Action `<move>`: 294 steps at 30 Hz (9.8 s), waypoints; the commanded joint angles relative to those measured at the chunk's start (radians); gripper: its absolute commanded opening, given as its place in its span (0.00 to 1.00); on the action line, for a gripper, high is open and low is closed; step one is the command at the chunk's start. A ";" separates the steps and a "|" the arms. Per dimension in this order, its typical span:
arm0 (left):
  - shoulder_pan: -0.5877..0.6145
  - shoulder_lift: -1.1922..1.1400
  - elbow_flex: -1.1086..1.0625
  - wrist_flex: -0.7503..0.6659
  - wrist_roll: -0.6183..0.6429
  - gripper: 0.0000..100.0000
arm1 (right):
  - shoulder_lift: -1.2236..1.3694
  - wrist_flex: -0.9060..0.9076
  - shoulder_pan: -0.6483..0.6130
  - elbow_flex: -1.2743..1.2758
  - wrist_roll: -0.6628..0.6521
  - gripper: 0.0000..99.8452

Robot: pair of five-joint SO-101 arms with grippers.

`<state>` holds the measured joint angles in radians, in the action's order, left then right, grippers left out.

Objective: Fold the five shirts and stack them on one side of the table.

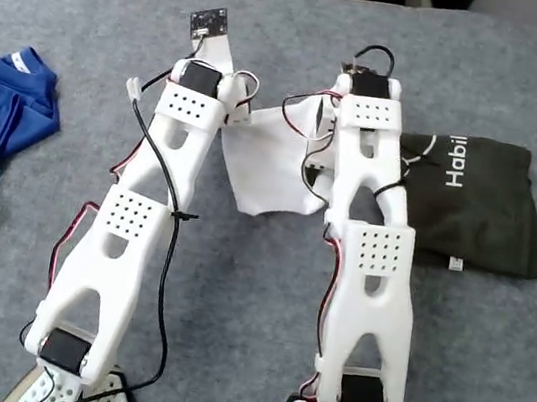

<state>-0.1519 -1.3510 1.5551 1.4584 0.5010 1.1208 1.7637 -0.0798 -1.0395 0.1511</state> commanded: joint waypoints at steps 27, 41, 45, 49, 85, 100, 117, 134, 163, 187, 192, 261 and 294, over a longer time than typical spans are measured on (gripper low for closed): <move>-0.163 0.285 0.091 -0.327 0.025 0.03 | -0.779 0.000 0.393 0.191 -0.270 0.01; -0.364 0.287 -0.271 -0.741 0.023 0.03 | -0.776 -0.006 0.697 0.283 -0.446 0.01; -0.392 0.287 -0.305 -0.772 0.021 0.03 | -0.776 -0.044 0.717 0.358 -0.446 0.01; -0.403 0.287 -0.309 -0.763 0.025 0.07 | -0.776 -0.078 0.738 0.389 -0.446 0.02; 0.384 0.279 0.091 0.229 0.017 0.22 | -0.552 -0.150 0.473 0.380 -0.445 0.11; 0.565 0.089 0.050 0.299 -0.037 0.22 | -0.478 -0.181 0.431 0.384 -0.480 0.28; 0.565 -0.002 0.050 0.295 -0.077 0.22 | -0.371 -0.250 0.440 0.320 -0.516 0.06; 0.565 -0.005 0.050 0.293 -0.091 0.22 | -0.372 -0.249 0.437 0.280 -0.519 0.01; 0.575 -0.008 0.050 0.293 -0.091 0.22 | -0.277 -0.256 0.226 0.111 -0.485 0.02; 1.118 0.491 -0.142 0.279 -0.466 0.22 | -0.615 0.003 0.176 0.024 -0.423 0.34; 1.165 0.408 -0.245 0.055 -0.465 0.22 | -0.665 -0.011 0.029 0.133 -0.423 0.34; 0.053 1.198 -1.086 0.302 -0.307 0.29 | -0.638 -0.075 -0.074 0.128 -0.431 0.34; 0.800 0.914 -1.520 -0.629 -0.132 0.03 | -0.090 0.008 -0.305 -0.194 -0.285 0.01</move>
<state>0.6291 -0.4442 -0.0299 0.8247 0.3782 1.0472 1.6916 -0.4434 -1.1899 -0.1174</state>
